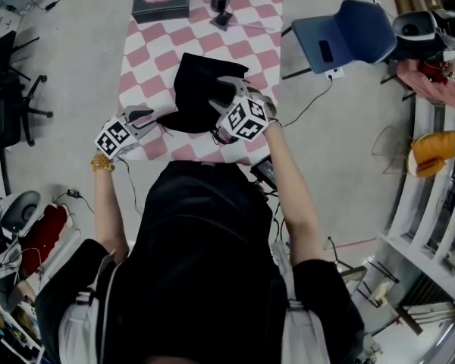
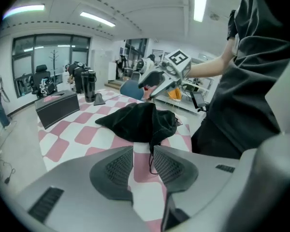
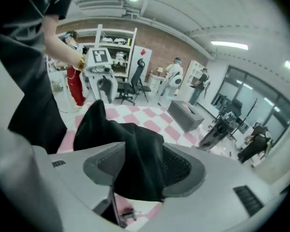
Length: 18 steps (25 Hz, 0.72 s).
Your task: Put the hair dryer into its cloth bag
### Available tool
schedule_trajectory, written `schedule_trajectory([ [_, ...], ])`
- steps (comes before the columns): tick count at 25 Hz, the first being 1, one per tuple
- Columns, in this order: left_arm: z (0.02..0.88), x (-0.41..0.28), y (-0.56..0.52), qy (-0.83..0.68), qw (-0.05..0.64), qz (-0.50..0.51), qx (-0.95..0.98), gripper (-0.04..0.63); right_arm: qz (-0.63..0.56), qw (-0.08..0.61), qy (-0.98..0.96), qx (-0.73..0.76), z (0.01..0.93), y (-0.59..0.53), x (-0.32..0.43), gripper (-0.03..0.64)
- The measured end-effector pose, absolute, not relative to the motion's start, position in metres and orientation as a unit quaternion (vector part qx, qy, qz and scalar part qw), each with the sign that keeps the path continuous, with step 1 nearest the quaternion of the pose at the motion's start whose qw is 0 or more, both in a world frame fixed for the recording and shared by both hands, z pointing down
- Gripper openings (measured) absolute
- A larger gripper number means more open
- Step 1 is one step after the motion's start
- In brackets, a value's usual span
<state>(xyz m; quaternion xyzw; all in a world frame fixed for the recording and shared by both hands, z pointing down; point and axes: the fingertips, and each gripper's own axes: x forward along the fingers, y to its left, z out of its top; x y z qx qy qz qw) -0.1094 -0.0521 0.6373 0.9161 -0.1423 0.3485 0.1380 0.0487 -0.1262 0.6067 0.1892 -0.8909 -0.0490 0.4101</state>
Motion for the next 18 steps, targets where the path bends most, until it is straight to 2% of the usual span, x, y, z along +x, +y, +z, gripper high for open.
schedule_trajectory([
  [6, 0.627, -0.137, -0.027, -0.052, 0.164, 0.423, 0.890, 0.120, -0.070, 0.425, -0.879, 0.205, 0.636, -0.154, 0.022, 0.222],
  [9, 0.637, -0.137, -0.067, -0.117, 0.113, 0.417, 0.894, 0.120, -0.075, 0.436, -0.876, 0.193, 0.644, -0.157, 0.015, 0.222],
  [12, 0.643, -0.102, -0.105, -0.154, 0.076, 0.368, 0.914, 0.120, -0.074, 0.454, -0.870, 0.176, 0.656, -0.159, 0.006, 0.222],
  [18, 0.647, -0.033, -0.149, -0.172, 0.083, 0.305, 0.933, 0.120, -0.023, 0.461, -0.877, 0.135, 0.663, -0.154, -0.009, 0.222],
])
